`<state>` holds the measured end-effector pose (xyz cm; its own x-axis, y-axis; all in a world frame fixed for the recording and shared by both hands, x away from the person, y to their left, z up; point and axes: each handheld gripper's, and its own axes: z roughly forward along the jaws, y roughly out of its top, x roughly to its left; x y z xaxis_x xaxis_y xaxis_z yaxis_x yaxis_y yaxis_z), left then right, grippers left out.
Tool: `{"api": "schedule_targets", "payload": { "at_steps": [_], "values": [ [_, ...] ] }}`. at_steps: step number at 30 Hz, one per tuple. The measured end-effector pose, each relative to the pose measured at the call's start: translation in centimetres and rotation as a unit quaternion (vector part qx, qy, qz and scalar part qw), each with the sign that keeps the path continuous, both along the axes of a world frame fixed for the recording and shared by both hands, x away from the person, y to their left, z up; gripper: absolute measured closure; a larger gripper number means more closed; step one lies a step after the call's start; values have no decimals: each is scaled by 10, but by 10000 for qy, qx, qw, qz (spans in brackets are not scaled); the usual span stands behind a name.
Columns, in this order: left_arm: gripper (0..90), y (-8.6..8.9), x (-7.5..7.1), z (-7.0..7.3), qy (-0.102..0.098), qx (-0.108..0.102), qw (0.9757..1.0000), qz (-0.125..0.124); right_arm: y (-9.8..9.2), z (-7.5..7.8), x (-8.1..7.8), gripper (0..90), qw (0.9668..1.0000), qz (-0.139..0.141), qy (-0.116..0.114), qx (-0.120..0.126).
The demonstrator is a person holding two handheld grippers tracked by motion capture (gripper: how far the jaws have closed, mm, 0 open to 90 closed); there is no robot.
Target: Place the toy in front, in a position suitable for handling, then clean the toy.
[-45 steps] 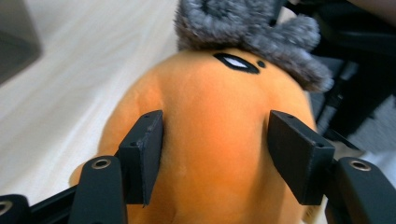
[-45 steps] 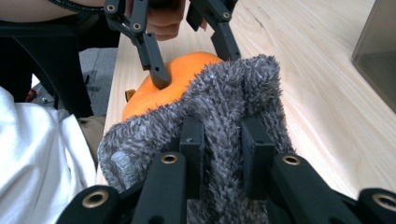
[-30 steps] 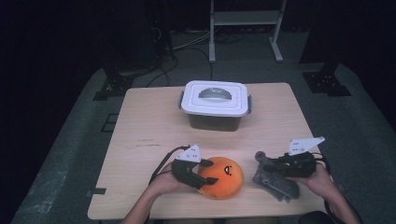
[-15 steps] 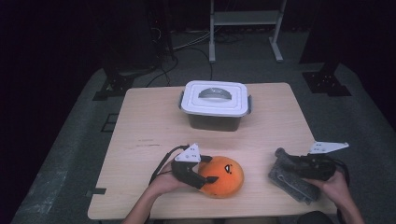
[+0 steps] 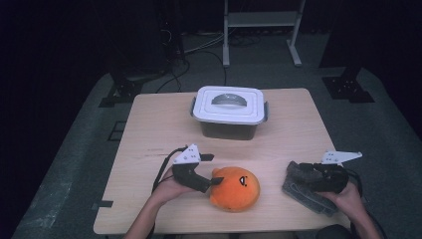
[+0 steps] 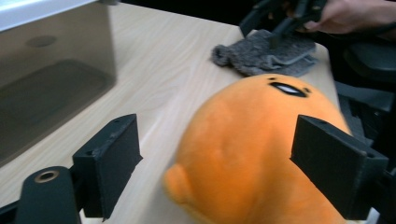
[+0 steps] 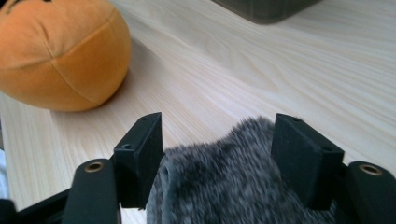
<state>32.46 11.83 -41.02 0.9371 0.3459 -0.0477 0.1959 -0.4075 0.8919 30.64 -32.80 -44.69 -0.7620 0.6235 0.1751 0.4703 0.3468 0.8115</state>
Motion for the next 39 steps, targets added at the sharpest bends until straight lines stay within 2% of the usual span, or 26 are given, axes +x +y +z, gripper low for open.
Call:
{"api": "schedule_targets", "payload": {
  "at_steps": [4, 8, 10, 13, 17, 21, 22, 25, 27, 31, 32, 35, 36, 37, 39],
  "values": [
    [124, 10, 5, -1, 53, -87, 9996, 245, 5, 1, 2, 297, 9999, 116, 31, 80],
    [112, 14, 7, -1, 37, -81, 9994, 332, 8, 1, 4, 285, 9998, 163, 61, 79],
    [111, 18, 8, -1, 37, -121, 9992, 386, 12, 3, 6, 277, 9996, 217, 61, 180],
    [108, 20, 8, 0, 13, -108, 9990, 433, 14, 5, 7, 274, 9995, 258, 41, 199],
    [107, 24, 8, 2, -37, -222, 9984, 519, 20, 10, 12, 273, 9991, 356, -1, 245],
    [107, 26, 7, 2, -40, -254, 9980, 578, 29, 21, 18, 273, 9984, 486, -129, 267],
    [102, 27, 5, 0, -30, -229, 9980, 595, 34, 29, 22, 273, 9979, 567, -199, 248],
    [101, 30, 2, -2, -25, -135, 9981, 602, 41, 36, 26, 273, 9971, 668, -272, 231],
    [99, 36, -5, -4, -33, -108, 9976, 680, 52, 47, 31, 272, 9960, 812, -357, 120],
    [99, 44, -11, -5, -63, -82, 9970, 773, 64, 57, 37, 271, 9943, 969, -440, 14],
    [99, 49, -15, -5, -83, -60, 9965, 828, 72, 65, 42, 272, 9930, 1074, -497, -35],
    [97, 53, -17, -5, -93, -97, 9961, 876, 78, 72, 45, 272, 9921, 1134, -541, -49],
    [97, 57, -19, -4, -131, -130, 9956, 917, 85, 80, 50, 271, 9911, 1203, -571, -41],
    [96, 57, -19, -4, -131, -130, 9956, 917, 85, 80, 50, 271, 9911, 1203, -571, -41],
    [94, 61, -19, -2, -123, -218, 9950, 966, 96, 90, 58, 272, 9895, 1308, -616, -84]
  ]
}}
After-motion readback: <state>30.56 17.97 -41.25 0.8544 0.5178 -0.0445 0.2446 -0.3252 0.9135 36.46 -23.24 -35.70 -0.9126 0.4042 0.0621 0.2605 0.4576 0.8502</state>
